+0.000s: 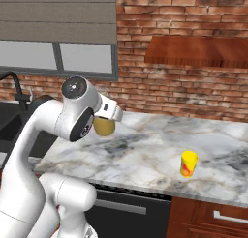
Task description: Place the pitcher and cup on the dining counter for serving.
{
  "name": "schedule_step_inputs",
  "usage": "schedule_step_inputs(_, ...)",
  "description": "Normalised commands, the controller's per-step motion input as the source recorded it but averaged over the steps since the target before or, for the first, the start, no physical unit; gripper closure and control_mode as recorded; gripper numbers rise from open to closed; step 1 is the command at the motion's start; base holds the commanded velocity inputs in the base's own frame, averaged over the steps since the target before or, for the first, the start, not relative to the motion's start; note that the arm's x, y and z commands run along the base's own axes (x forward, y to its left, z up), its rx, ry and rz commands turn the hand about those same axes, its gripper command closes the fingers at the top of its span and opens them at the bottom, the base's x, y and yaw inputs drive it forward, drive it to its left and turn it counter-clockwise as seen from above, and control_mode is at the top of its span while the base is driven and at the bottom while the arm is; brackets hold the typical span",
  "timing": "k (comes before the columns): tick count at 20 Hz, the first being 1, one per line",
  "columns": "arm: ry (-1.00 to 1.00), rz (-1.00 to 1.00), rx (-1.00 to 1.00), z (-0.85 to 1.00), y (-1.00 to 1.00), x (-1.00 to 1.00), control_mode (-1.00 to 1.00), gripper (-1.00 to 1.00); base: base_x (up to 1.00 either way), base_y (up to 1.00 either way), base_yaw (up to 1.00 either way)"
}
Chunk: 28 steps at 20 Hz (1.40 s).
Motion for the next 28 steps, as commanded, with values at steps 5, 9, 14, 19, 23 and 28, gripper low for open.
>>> schedule_step_inputs(5,-0.03,0.03,0.00,0.08,0.05,-0.13,1.00,1.00,-0.66,0.16,0.41)
schedule_step_inputs(9,0.00,0.00,0.00,0.00,0.00,0.00,1.00,1.00,-0.65,0.11,0.81)
schedule_step_inputs(14,0.00,0.00,0.00,0.00,0.00,0.00,1.00,1.00,-0.41,0.24,0.86)
schedule_step_inputs(19,0.00,0.00,0.00,0.00,0.00,0.00,1.00,1.00,-0.16,0.43,0.88)
schedule_step_inputs(23,0.00,0.00,0.00,0.00,0.00,0.00,1.00,1.00,-0.01,0.54,0.89)
schedule_step_inputs(28,0.00,0.00,0.00,0.00,0.00,0.00,1.00,1.00,0.00,0.55,0.89)
